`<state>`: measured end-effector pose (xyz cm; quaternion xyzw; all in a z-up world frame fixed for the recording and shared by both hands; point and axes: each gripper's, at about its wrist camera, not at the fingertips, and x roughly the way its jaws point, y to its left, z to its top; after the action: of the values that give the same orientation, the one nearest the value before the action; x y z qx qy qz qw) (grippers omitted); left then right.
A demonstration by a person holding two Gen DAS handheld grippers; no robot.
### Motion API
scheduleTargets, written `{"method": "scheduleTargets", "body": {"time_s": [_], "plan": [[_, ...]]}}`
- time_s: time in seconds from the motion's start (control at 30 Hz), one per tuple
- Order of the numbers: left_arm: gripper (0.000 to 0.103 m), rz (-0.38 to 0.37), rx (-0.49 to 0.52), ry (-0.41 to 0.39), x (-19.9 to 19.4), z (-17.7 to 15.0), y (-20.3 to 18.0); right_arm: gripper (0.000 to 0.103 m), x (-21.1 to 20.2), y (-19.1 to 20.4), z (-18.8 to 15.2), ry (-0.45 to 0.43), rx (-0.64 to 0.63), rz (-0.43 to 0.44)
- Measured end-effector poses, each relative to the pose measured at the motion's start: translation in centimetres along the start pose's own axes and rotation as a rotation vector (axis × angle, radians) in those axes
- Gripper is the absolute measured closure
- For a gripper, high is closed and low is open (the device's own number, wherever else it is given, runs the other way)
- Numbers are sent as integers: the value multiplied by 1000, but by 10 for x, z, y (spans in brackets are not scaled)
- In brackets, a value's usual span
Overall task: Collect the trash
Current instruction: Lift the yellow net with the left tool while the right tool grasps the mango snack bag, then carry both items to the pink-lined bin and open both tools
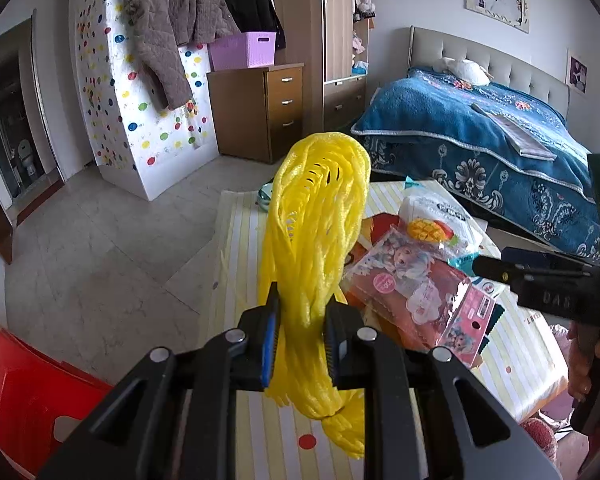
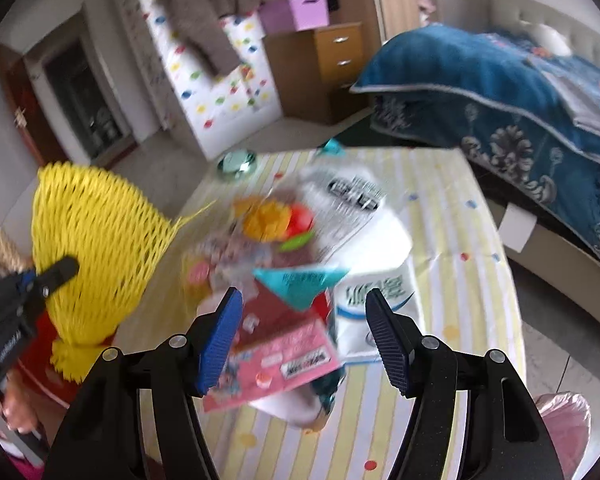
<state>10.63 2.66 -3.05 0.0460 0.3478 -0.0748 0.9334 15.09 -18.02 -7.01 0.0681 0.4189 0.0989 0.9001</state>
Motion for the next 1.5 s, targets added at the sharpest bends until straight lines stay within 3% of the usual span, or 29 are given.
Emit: {"method": "scheduleTargets", "body": {"time_s": [0.17, 0.4, 0.47, 0.53, 0.67, 0.73, 0.77, 1.13, 1.3, 1.5], "plan": [[85, -10, 3, 0, 3, 0, -3, 39, 12, 1, 18, -3, 77, -52], [85, -23, -2, 12, 11, -1, 2, 36, 43, -1, 29, 66, 168, -86], [85, -28, -7, 14, 12, -1, 4, 40, 47, -1, 28, 81, 179, -79], [85, -29, -7, 15, 13, -2, 5, 59, 48, 0, 26, 96, 183, -71], [85, -31, -11, 19, 13, -3, 6, 80, 48, -4, 20, 107, 217, -14], [85, -30, -10, 19, 12, -4, 4, 100, 44, -5, 20, 95, 224, 10], [85, -29, -9, 18, 10, -4, 4, 102, 43, -5, 20, 91, 225, 22], [85, -10, 10, -48, -23, 6, -3, 103, -20, 14, 28, -57, 96, 48], [85, -69, 39, -137, -58, 18, -24, 103, -56, 11, 25, -103, 45, 15], [85, -181, 138, -184, -74, 20, -94, 103, -102, -16, -4, -119, 16, -74]]}}
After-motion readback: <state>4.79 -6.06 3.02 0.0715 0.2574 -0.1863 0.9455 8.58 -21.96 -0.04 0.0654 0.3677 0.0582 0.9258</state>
